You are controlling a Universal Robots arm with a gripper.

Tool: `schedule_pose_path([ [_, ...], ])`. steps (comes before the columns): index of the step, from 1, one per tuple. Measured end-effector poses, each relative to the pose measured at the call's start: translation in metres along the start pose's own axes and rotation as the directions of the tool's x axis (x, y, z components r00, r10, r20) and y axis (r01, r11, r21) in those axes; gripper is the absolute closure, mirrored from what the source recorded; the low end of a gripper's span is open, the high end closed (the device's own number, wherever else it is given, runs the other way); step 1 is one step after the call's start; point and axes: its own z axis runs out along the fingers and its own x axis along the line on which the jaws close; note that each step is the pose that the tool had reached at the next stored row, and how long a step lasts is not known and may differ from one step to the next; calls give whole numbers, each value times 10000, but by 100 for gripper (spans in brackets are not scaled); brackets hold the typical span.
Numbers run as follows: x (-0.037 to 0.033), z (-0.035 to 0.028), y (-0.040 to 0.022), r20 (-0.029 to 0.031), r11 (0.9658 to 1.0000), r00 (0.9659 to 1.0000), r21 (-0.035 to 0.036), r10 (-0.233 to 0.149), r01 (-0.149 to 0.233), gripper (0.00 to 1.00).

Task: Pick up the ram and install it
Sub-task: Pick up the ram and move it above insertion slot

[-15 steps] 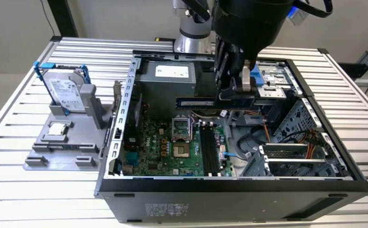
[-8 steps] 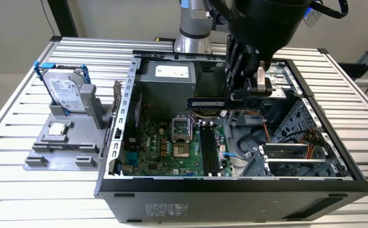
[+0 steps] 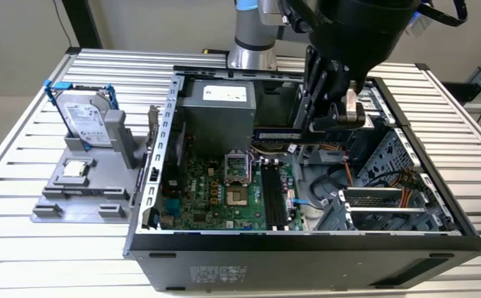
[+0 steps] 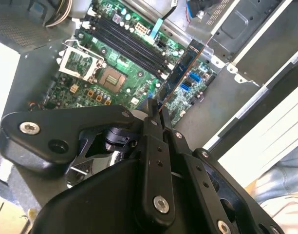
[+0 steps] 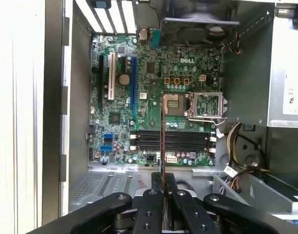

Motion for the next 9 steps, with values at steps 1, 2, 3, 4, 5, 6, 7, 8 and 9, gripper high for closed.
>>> schedule_pose_path([
  [1,0,1,-9,1,10000,10000,1,30,-30,100],
  [2,0,1,-18,1,10000,10000,1,63,-63,100],
  [3,0,2,-28,2,10000,10000,2,91,-91,100],
  [4,0,2,-39,2,9999,9999,2,118,-118,100],
  [5,0,3,-53,3,9999,9999,3,142,-142,100],
  [6,0,3,-69,3,9999,9999,3,162,-162,100],
  [7,0,4,-89,4,9998,9998,3,178,-178,100],
  [8,0,4,-110,6,9998,9998,4,187,-187,100],
  [9,0,3,-132,5,9998,9998,4,190,-190,100],
])
